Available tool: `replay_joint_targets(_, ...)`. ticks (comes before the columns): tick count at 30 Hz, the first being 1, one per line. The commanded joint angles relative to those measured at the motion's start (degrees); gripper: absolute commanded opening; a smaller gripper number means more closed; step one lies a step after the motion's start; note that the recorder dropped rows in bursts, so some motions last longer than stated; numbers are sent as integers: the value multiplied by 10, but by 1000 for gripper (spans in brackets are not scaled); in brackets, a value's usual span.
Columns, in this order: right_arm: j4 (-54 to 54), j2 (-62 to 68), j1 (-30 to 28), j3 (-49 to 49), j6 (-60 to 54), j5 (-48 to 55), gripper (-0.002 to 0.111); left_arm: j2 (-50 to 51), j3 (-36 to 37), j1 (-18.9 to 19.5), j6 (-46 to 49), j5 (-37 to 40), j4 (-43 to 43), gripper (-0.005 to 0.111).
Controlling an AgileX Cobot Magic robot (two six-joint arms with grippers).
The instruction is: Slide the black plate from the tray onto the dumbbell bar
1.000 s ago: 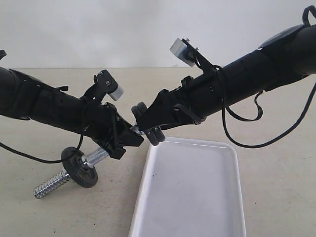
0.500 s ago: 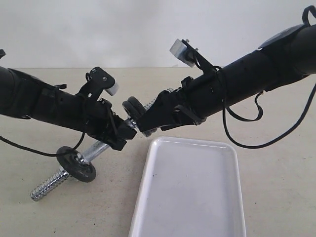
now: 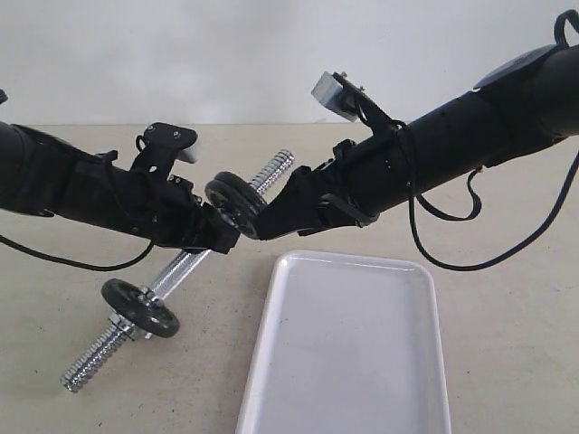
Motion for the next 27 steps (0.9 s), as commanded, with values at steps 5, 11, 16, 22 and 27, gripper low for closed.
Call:
replay_joint_targets(5,1,-5,-1,-2,-9,1,70,27,-18,0,-59,83,-77,4)
replay_joint_targets(11,3,-5,-1,-2,-9,3,70,35,-18,-6,-49,98,-111,4)
replay_joint_targets(16,3,-5,-1,-2,-9,4,70,35,-18,-6,-17,98,-131,5)
replay_joint_targets(22,3,-5,-1,-2,-9,4,70,35,-19,-6,11,109,-131,43)
replay_joint_targets(27,3,-5,-1,-2,-9,4,70,35,-19,-6,7,93,-131,61)
